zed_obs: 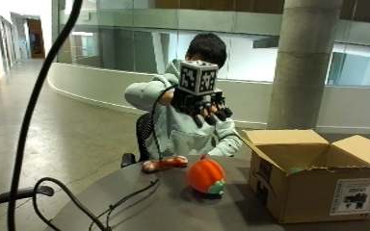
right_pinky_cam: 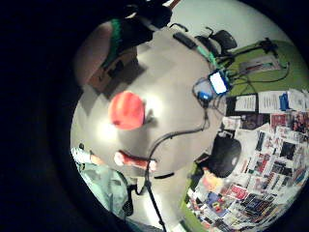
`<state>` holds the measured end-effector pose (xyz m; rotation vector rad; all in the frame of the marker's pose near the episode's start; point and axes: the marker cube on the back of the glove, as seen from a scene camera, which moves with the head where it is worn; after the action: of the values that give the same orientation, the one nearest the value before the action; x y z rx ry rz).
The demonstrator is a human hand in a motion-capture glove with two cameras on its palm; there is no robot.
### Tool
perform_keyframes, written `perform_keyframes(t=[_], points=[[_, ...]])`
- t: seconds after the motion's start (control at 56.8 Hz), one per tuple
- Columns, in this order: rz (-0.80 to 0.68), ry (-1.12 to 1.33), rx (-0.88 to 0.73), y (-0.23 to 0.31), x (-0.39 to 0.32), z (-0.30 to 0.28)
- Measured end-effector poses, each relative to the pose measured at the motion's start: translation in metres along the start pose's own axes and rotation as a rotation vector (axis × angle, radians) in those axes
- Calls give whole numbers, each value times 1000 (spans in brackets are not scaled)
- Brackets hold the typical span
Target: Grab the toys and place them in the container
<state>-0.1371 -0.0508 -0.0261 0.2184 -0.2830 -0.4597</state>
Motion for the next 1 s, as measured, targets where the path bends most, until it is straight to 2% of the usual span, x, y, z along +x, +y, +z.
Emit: perform_keyframes(t=[0.264,0.546,0.775,1.003], points=[[40,-100,-138,-9,-3,119],[34,-152,-197,-18,-11,184],[-4,-27,-35,-21,-12,178],[-27,-7,-113,23,-49,148]])
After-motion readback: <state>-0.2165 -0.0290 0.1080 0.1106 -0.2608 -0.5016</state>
